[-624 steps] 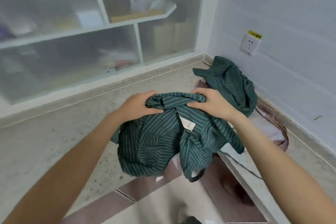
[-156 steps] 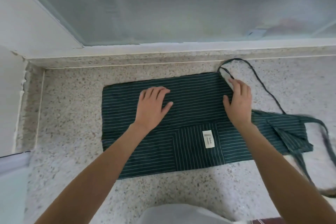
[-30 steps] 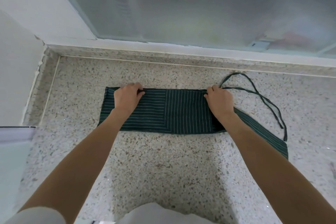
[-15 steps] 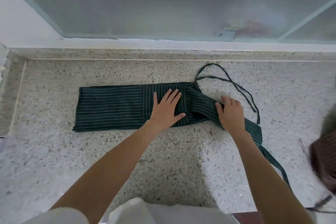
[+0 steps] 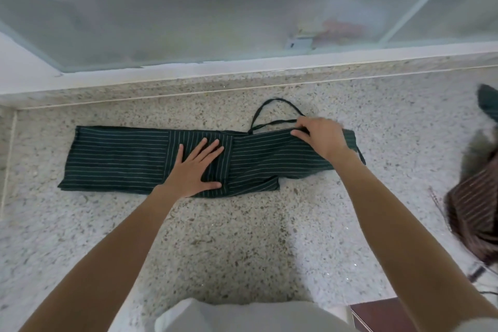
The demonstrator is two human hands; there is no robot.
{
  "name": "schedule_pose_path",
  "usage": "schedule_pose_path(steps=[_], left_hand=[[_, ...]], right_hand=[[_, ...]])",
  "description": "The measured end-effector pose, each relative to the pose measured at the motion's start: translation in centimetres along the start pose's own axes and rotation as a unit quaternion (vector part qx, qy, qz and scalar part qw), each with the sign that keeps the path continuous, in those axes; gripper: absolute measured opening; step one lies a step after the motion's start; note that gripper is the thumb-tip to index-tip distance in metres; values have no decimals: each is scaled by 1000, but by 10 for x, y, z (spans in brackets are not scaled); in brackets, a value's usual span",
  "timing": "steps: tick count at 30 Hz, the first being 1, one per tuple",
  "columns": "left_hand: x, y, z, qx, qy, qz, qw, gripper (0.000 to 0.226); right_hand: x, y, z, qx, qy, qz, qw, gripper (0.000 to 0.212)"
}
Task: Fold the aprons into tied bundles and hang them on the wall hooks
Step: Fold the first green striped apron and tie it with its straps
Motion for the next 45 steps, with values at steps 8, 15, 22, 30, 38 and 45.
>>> schedule_pose_path(steps=[8,15,22,30,38,45], left_hand=[[2,0,25,1,-5,85,996,83],[23,-12,64,10,-11,69,998,97],[24,-17,62,22,-3,22,1000,123],[26,-18,68,10,-6,32,999,103],[39,-17,93,20,19,77,997,89],[-17,-3,43,-238,47,154,958,45]], right_hand=[[-43,-28,32,150,-214,142,955,50],[-100,-51,49,268,-455,43,848,56],[-103,7,45,347,-278,163,881,21],[-106,-43,64,85,-355,63,929,36],[-117,-46,44,89,-320,228,915,26],[-94,-30,-116,215,-63,174,959,29]])
Point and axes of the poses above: each hand's wrist, its own x-axis towards the middle knuckle, its own y-axis out of the back of the hand, z = x × y, the point moved 3 cm from there along x, towards the middle knuckle, and after that the axes turned 3 degrees about -x, right-handed, at the moved point
